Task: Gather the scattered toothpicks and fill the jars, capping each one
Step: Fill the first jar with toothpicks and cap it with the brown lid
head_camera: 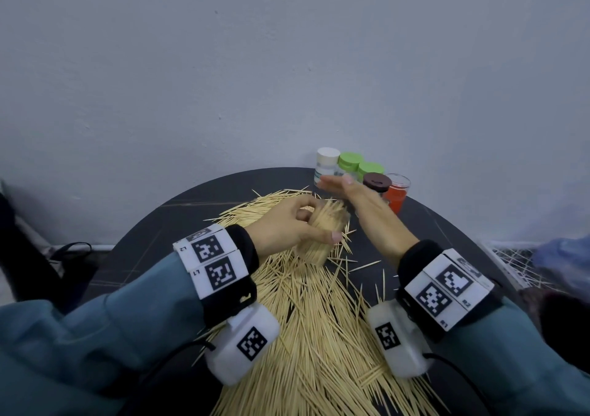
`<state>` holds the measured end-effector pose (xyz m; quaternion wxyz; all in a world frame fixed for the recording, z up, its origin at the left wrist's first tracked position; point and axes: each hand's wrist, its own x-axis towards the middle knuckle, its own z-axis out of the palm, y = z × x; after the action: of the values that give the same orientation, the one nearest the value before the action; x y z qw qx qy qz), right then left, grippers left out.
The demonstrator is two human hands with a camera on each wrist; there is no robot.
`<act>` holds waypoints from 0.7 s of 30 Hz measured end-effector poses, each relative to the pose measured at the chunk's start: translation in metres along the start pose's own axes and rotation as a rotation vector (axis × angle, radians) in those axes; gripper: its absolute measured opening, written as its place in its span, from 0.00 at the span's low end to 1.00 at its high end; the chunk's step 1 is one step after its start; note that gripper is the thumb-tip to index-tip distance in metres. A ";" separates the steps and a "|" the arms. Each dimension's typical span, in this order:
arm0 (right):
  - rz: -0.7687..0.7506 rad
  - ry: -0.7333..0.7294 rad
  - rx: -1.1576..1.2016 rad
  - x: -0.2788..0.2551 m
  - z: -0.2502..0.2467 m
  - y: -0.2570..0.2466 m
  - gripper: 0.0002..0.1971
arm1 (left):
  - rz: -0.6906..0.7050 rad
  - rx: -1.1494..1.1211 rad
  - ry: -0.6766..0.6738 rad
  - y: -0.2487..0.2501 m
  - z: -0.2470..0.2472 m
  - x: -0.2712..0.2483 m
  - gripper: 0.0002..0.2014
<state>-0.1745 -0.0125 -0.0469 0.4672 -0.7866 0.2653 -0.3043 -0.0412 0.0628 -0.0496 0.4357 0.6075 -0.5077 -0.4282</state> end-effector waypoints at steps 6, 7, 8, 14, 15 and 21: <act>-0.139 -0.023 -0.130 0.003 -0.011 0.000 0.09 | -0.002 -0.062 0.131 -0.003 -0.005 0.003 0.24; -0.161 0.012 -0.154 0.003 -0.011 0.000 0.07 | 0.002 -0.060 0.134 -0.003 -0.006 0.003 0.25; -0.179 0.053 -0.168 0.004 -0.010 0.002 0.06 | 0.005 -0.053 0.133 -0.003 -0.006 0.003 0.25; -0.178 0.208 -0.183 0.006 -0.013 0.008 0.04 | 0.029 0.078 0.087 -0.005 -0.001 0.002 0.25; -0.166 0.196 -0.146 0.007 -0.013 0.008 0.05 | 0.031 0.087 0.085 -0.005 -0.001 0.003 0.24; -0.162 0.142 -0.068 0.007 -0.010 0.005 0.09 | 0.027 0.052 0.106 -0.007 -0.005 0.003 0.23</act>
<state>-0.1779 -0.0253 -0.0463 0.3940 -0.7974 0.2434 -0.3868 -0.0347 0.0609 -0.0553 0.4518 0.6335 -0.5029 -0.3763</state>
